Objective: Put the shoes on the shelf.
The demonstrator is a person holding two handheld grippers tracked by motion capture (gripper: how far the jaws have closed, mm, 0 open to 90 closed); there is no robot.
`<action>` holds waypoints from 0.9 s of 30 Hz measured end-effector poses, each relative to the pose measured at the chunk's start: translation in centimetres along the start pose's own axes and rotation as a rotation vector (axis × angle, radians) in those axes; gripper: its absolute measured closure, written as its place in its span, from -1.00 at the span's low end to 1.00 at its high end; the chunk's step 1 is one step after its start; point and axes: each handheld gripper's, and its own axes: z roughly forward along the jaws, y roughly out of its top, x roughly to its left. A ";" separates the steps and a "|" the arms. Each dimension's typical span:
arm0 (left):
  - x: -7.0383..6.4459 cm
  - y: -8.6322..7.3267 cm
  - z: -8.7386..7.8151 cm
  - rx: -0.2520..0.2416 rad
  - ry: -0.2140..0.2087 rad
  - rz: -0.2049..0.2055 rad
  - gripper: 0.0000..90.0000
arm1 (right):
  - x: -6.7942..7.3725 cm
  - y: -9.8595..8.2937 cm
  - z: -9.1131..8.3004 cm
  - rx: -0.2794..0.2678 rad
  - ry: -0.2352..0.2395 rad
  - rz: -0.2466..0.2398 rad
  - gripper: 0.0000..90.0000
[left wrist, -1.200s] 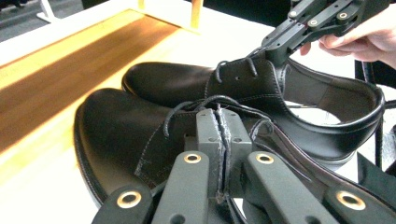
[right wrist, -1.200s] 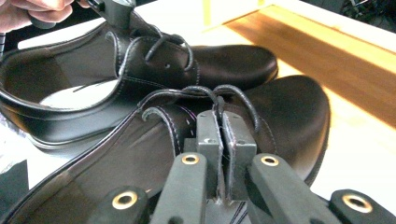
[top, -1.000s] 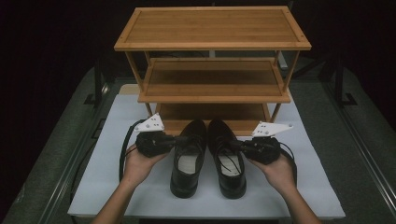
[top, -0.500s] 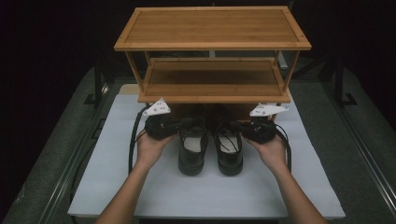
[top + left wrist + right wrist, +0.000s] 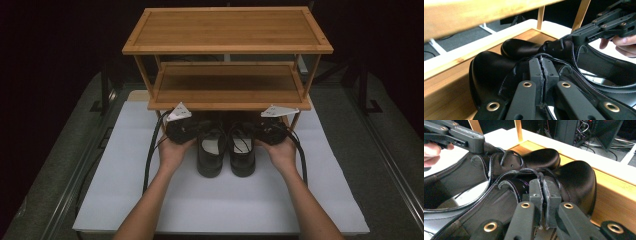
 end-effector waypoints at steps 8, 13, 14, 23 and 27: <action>-0.3 -1.0 -0.3 0.009 -0.022 0.000 0.97 | 0.7 -0.6 -0.2 0.007 0.005 -0.018 0.92; -0.3 -1.1 -0.4 0.010 -0.020 0.001 0.94 | 1.1 -0.5 0.0 0.013 -0.002 -0.025 0.88; -0.2 -1.1 -0.4 0.006 -0.027 -0.008 0.92 | 1.0 -0.5 0.1 0.008 0.006 -0.025 0.84; -0.2 -0.4 -1.5 0.022 -0.012 -0.002 0.45 | 0.8 -0.1 -1.4 0.019 -0.009 -0.015 0.36; -0.4 -0.2 -2.3 0.045 -0.031 -0.010 0.20 | 1.2 -0.1 -2.3 0.039 0.003 -0.030 0.24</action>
